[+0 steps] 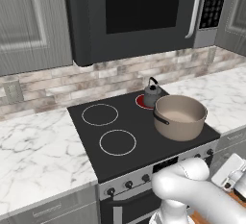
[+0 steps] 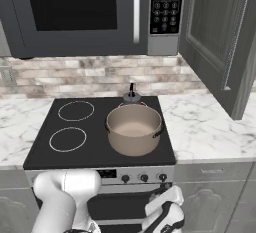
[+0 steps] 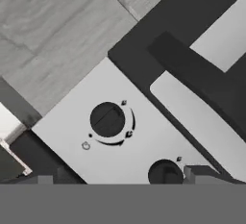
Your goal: Pick the kettle from the cabinet and place it on a stove burner. Then pick the pot from the counter and place it on another stove burner. Finally, turn both burners on.
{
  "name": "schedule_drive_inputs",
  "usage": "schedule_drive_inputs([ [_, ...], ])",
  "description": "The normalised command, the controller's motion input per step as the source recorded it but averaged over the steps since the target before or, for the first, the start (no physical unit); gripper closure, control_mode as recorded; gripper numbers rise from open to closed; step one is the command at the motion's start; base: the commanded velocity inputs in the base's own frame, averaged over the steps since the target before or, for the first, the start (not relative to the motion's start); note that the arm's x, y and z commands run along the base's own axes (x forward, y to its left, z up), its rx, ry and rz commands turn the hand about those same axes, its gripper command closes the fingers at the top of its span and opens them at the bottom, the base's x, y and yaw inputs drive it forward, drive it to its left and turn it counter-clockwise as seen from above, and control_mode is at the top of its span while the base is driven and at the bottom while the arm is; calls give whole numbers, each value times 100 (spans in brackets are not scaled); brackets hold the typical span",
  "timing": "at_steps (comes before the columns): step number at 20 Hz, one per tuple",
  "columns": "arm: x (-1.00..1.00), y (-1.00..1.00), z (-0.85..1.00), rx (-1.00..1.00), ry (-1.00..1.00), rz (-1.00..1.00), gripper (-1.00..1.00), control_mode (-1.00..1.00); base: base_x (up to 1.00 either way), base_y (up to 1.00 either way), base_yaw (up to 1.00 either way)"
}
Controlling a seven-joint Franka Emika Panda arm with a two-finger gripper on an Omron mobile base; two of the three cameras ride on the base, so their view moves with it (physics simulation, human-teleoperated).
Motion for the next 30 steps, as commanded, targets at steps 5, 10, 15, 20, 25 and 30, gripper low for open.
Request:
schedule_drive_inputs([
  [5,4,-23,0,29,0,0,-100,-100,0,0,0],
  [10,8,-15,0,28,1,1,-100,-100,0,0,0],
  [15,12,0,0,24,5,2,-100,-100,0,0,0],
  [20,8,0,0,18,7,3,-100,-100,0,0,0],
  [25,0,0,0,3,1,0,-100,-100,0,0,0],
  [30,0,12,0,0,0,0,-100,-100,0,0,0],
])
